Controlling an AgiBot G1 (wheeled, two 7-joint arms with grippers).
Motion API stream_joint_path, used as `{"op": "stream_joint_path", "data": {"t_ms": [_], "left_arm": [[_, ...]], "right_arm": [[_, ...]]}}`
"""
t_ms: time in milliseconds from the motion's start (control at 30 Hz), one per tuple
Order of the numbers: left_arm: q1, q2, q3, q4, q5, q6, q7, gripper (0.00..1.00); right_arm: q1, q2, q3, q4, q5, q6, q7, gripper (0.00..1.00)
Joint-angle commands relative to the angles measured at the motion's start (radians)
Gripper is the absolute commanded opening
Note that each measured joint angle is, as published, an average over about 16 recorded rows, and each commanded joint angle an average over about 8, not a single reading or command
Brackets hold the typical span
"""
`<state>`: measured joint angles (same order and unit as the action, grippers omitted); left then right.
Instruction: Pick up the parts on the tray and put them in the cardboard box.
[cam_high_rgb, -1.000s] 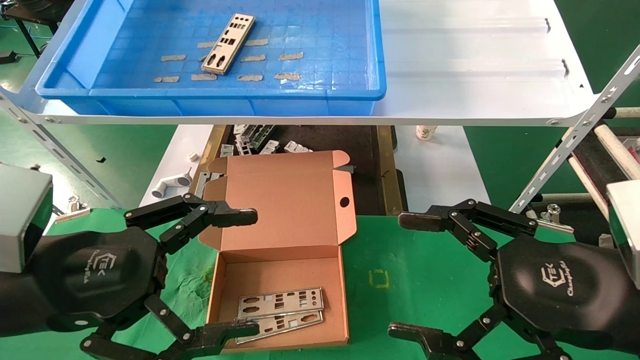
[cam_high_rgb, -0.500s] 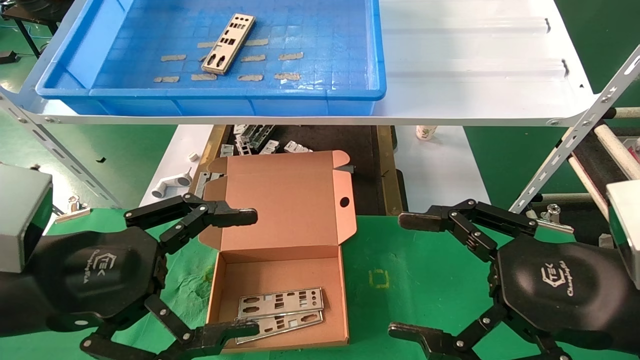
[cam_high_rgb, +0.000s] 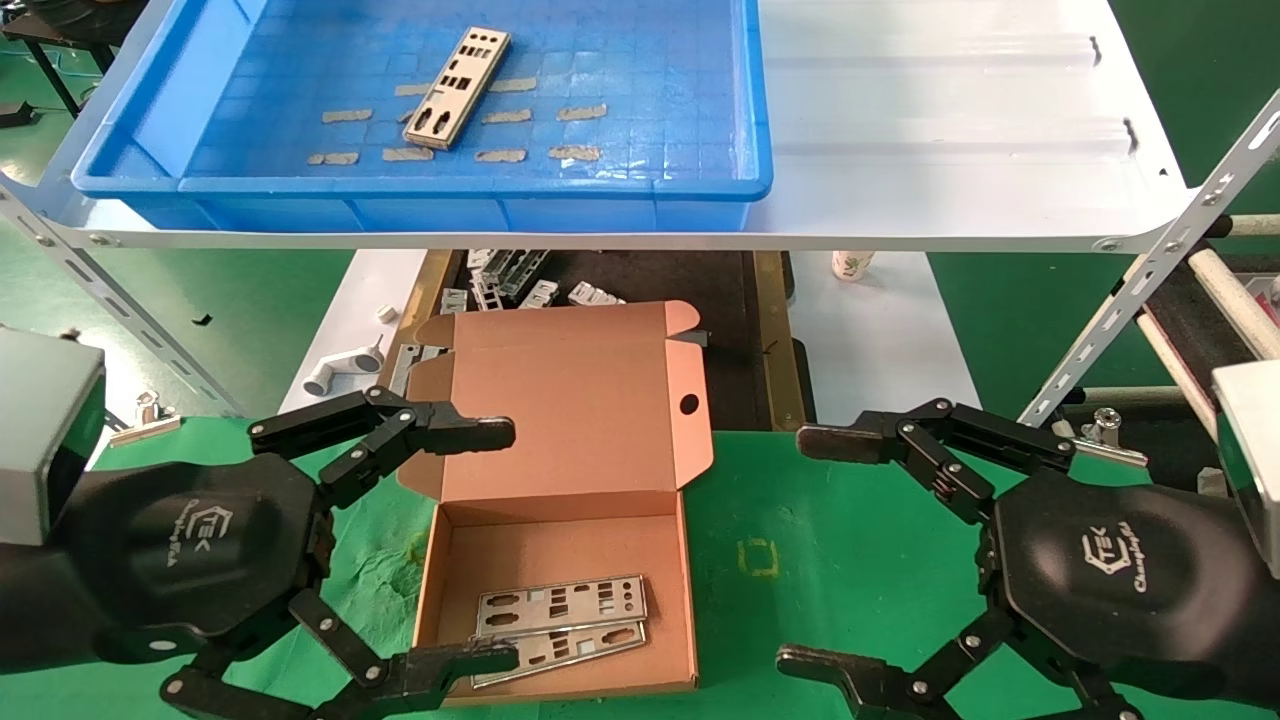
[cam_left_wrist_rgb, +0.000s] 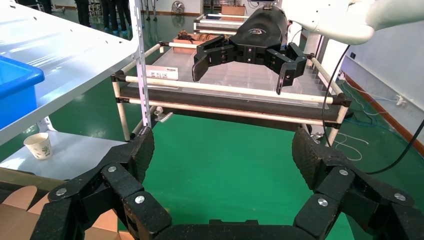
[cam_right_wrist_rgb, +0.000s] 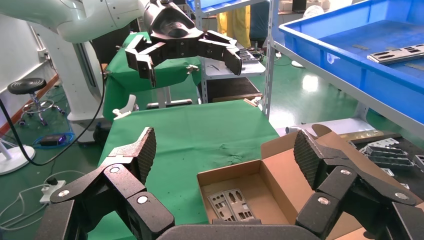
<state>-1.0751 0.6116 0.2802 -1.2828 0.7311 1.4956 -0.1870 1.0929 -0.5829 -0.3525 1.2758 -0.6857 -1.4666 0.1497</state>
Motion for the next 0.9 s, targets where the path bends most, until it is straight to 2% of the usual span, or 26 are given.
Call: {"op": "stream_joint_path", "data": {"t_ms": [33, 900], "left_arm": [[0.0, 0.0, 0.0, 0.0, 0.0, 0.0, 0.0, 1.0], [0.0, 0.0, 0.0, 0.0, 0.0, 0.0, 0.0, 1.0]], "right_arm": [[0.0, 0.0, 0.0, 0.0, 0.0, 0.0, 0.0, 1.0], [0.0, 0.0, 0.0, 0.0, 0.0, 0.0, 0.0, 1.0]]}}
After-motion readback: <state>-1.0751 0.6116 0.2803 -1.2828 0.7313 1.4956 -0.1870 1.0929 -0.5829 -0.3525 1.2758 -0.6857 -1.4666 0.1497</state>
